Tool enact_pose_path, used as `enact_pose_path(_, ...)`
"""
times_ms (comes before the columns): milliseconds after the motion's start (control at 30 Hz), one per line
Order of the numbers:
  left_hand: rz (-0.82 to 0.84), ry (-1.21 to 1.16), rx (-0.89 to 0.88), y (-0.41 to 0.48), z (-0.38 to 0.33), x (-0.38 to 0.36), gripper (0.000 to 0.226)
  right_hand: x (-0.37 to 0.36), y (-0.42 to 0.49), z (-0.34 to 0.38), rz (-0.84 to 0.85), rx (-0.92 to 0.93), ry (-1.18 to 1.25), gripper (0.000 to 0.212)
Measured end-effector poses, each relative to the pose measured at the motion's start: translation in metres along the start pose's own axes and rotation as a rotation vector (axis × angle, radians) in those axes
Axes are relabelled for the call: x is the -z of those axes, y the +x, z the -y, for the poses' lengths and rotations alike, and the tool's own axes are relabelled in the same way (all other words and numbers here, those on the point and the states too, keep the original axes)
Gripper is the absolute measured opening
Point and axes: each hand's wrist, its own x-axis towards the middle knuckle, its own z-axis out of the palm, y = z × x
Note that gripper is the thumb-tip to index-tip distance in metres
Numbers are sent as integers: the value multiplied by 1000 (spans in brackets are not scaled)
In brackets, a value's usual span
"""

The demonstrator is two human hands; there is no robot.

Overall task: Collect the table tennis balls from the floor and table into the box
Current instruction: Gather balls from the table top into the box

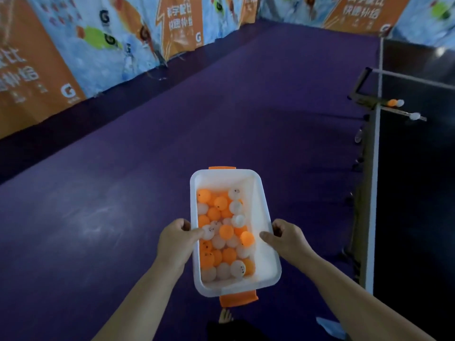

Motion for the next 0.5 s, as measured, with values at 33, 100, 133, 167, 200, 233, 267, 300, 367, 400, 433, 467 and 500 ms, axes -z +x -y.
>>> enact_pose_path(33,1,2,-12,17,-12,-3,33,5,17,6,-11,-2,5,24)
enact_pose_path(100,7,2,-18,49,-31,-11,32,16,49,15,-31,-11,23,25)
enact_pose_path(133,8,2,-23,64,-40,-16,32,22,63,18,-41,-20,31,26)
enact_pose_path(167,15,8,-28,77,-49,-21,33,28,76,20,-56,-33,38,26)
enact_pose_path(200,32,11,-30,92,-59,-28,33,34,90,21,-73,-44,50,25)
enact_pose_path(233,57,17,-34,108,-68,-35,32,41,103,23,-94,-54,63,25)
enact_pose_path(267,85,25,-36,123,-78,-44,32,49,115,23,-116,-68,78,25)
enact_pose_path(300,114,31,-44,140,-88,-53,32,56,128,23,-143,-83,96,26)
enact_pose_path(367,178,43,-74,175,-108,-73,33,71,155,22,-198,-118,128,26)
enact_pose_path(400,212,48,-91,192,-119,-84,33,79,167,21,-225,-140,140,26)
enact_pose_path(433,244,61,-112,209,-131,-95,33,85,180,21,-254,-162,152,26)
enact_pose_path(467,280,81,-129,226,-144,-107,33,92,193,21,-283,-189,168,26)
enact_pose_path(500,315,99,-142,242,-158,-118,33,101,205,21,-313,-217,183,25)
